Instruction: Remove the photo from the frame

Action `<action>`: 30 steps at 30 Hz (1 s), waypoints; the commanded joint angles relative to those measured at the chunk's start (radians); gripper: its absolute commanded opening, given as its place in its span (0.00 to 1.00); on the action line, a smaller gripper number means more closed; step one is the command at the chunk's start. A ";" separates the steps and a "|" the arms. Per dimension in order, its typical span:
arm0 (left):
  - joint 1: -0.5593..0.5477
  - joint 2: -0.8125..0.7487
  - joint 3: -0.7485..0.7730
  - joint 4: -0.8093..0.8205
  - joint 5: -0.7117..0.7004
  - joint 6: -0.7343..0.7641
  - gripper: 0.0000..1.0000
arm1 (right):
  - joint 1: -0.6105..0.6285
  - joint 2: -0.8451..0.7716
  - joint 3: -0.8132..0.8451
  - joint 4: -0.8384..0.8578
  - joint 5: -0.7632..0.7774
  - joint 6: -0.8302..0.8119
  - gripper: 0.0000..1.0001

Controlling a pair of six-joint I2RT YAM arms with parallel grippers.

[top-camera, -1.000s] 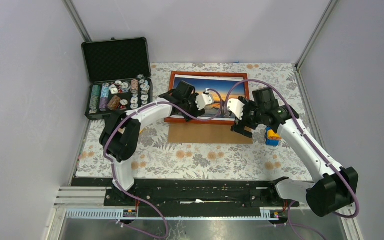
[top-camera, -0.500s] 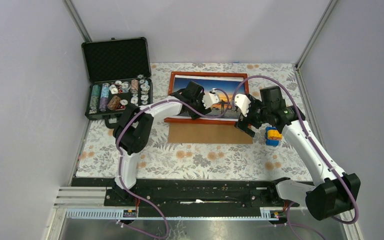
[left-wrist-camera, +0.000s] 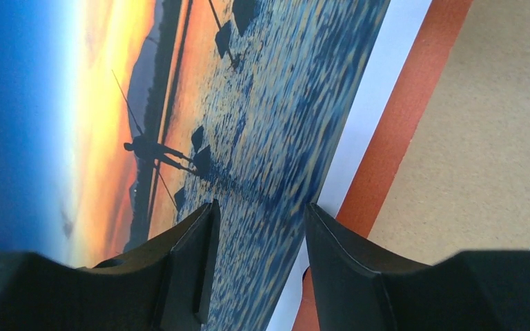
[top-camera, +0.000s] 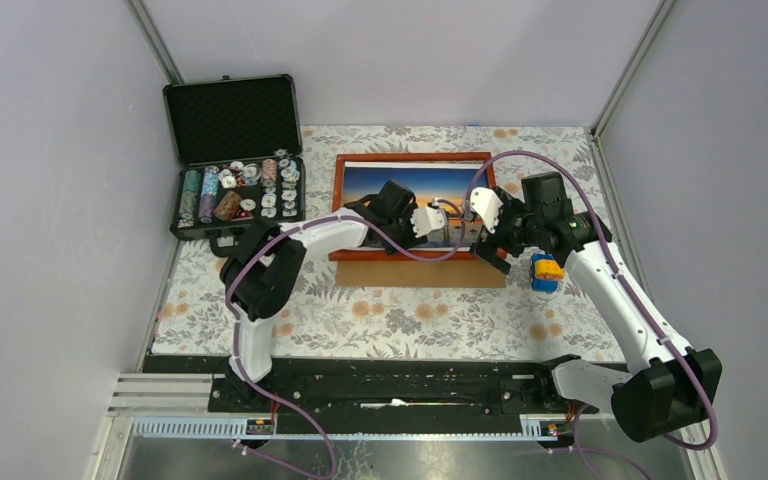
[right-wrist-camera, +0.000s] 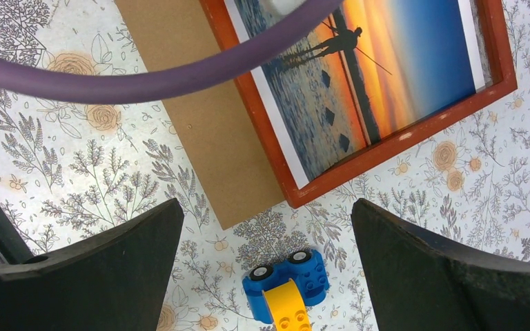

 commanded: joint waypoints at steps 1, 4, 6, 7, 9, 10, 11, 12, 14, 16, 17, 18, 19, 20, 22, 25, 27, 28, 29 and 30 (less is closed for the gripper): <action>-0.013 -0.064 -0.054 -0.028 0.028 0.013 0.54 | -0.007 -0.017 0.035 0.005 -0.032 0.010 1.00; -0.025 -0.083 -0.095 -0.029 0.043 0.026 0.53 | -0.006 -0.016 0.033 0.006 -0.032 0.008 1.00; -0.033 -0.097 -0.120 -0.029 0.057 0.038 0.53 | -0.006 -0.014 0.033 0.007 -0.032 0.007 1.00; -0.038 -0.106 -0.132 -0.034 0.069 0.044 0.53 | -0.006 -0.014 0.033 0.006 -0.031 0.007 1.00; -0.046 -0.118 -0.146 -0.044 0.085 0.046 0.53 | -0.007 -0.012 0.032 0.007 -0.033 0.007 1.00; -0.049 -0.123 -0.149 -0.051 0.094 0.048 0.53 | -0.006 -0.011 0.031 0.006 -0.033 0.007 1.00; -0.052 -0.128 -0.150 -0.057 0.099 0.046 0.53 | -0.007 -0.011 0.030 0.008 -0.034 0.007 1.00; -0.056 -0.132 -0.149 -0.065 0.106 0.045 0.53 | -0.007 -0.011 0.028 0.009 -0.036 0.009 1.00; -0.064 -0.140 -0.146 -0.084 0.115 0.041 0.53 | -0.007 -0.009 0.026 0.010 -0.040 0.013 1.00; -0.068 -0.148 -0.136 -0.095 0.111 0.034 0.56 | -0.006 -0.007 0.026 0.012 -0.043 0.023 1.00; -0.068 -0.151 -0.123 -0.102 0.106 0.024 0.56 | -0.006 -0.006 0.027 0.015 -0.044 0.027 1.00; -0.066 -0.154 -0.106 -0.115 0.099 0.014 0.57 | -0.006 -0.007 0.027 0.018 -0.043 0.032 1.00; -0.062 -0.158 -0.086 -0.131 0.090 0.006 0.57 | -0.006 -0.007 0.029 0.019 -0.043 0.037 1.00; -0.058 -0.167 -0.065 -0.139 0.080 -0.007 0.58 | -0.006 -0.005 0.031 0.022 -0.043 0.044 1.00; -0.042 -0.185 -0.016 -0.165 0.079 -0.029 0.60 | -0.006 0.000 0.044 0.025 -0.043 0.063 1.00; -0.015 -0.221 0.054 -0.205 0.087 -0.060 0.66 | -0.015 0.018 0.080 0.030 -0.055 0.110 1.00; 0.013 -0.248 0.096 -0.229 0.097 -0.085 0.77 | -0.032 0.040 0.117 0.033 -0.084 0.154 1.00; 0.025 -0.258 0.114 -0.242 0.102 -0.095 0.83 | -0.045 0.053 0.140 0.033 -0.103 0.178 1.00; 0.041 -0.270 0.132 -0.256 0.113 -0.109 0.89 | -0.064 0.073 0.163 0.031 -0.124 0.204 1.00; 0.060 -0.280 0.149 -0.268 0.123 -0.125 0.96 | -0.082 0.089 0.188 0.033 -0.146 0.225 1.00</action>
